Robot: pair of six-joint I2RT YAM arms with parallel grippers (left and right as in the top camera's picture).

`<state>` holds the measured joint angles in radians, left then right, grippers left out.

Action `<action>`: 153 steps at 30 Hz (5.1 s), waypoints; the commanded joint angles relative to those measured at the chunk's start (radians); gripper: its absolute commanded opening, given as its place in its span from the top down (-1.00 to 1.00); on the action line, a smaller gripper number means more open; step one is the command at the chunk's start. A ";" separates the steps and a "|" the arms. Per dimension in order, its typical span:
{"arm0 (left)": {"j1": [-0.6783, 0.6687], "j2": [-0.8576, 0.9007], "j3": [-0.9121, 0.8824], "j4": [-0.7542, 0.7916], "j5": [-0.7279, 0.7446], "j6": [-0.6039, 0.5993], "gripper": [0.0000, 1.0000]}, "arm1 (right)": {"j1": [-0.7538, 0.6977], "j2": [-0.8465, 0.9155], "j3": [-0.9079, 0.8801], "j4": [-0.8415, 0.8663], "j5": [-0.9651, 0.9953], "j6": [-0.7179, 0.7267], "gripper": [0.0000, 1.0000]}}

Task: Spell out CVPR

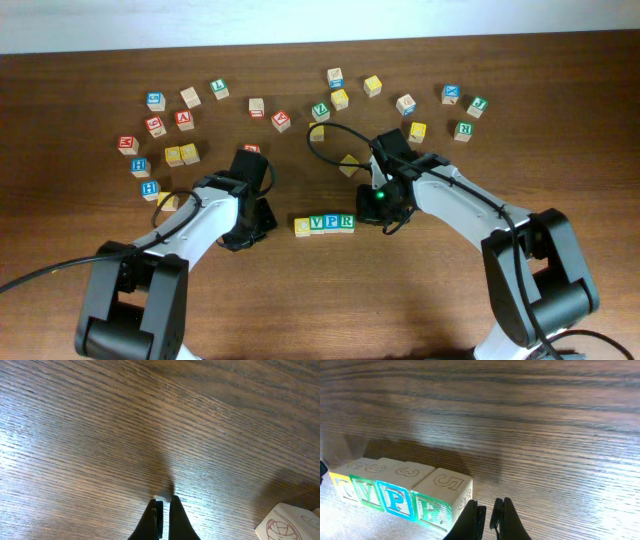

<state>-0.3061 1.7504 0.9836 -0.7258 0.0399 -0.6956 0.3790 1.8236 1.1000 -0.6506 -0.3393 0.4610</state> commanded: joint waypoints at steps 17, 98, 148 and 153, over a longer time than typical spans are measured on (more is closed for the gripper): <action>0.003 0.006 -0.003 -0.002 -0.014 0.018 1.00 | 0.033 0.003 0.013 0.037 -0.016 0.011 0.92; -0.062 -0.004 -0.003 0.164 0.204 0.072 1.00 | 0.068 0.031 0.002 0.037 0.055 0.050 0.85; 0.130 -0.591 0.017 -0.329 0.086 0.151 -0.99 | 0.006 -0.674 0.076 -0.575 0.260 0.054 -0.97; 0.130 -0.831 0.002 -0.473 0.095 0.133 -0.99 | 0.154 -1.056 0.023 -0.655 0.289 0.134 -0.97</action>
<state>-0.1806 1.0355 0.9939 -1.1778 0.1341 -0.5526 0.5045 0.8845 1.1587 -1.3056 -0.0875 0.5407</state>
